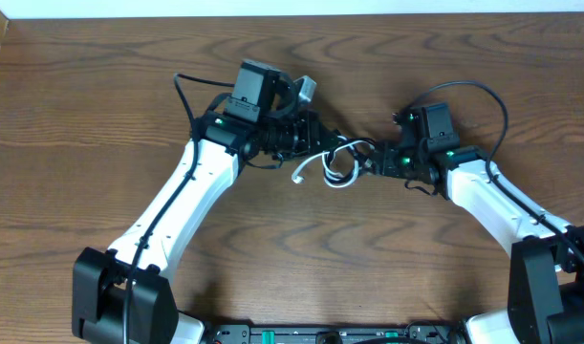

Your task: Untangle cables

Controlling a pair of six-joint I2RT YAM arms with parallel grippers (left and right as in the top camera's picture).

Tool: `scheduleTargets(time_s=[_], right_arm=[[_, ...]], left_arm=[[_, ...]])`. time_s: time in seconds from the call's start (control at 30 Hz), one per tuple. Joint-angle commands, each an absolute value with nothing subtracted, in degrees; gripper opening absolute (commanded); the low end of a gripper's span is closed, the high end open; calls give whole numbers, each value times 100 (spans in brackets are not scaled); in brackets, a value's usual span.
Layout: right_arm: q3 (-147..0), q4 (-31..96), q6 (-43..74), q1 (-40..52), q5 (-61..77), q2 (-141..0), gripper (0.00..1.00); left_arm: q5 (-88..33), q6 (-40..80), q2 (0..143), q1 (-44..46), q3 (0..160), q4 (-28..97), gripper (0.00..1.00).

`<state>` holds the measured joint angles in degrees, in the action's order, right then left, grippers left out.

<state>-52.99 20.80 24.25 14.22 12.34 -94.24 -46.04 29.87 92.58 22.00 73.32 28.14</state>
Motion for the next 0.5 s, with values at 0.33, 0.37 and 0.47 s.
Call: scheduleTargets(time_s=[0.33, 0.37, 0.47], right_arm=[[-5356, 3437, 3518, 620, -753, -9439, 56], [-5356, 3566, 3516, 515, -762, -9439, 56], [-5356, 3931, 3514, 137, -733, -9439, 56]], left_arm=[[-3441, 2458, 9255, 1433, 7373, 3004, 7], [-3186, 2340, 9255, 1413, 7373, 3063, 7], [-2261, 2045, 9255, 1415, 7373, 3304, 7]])
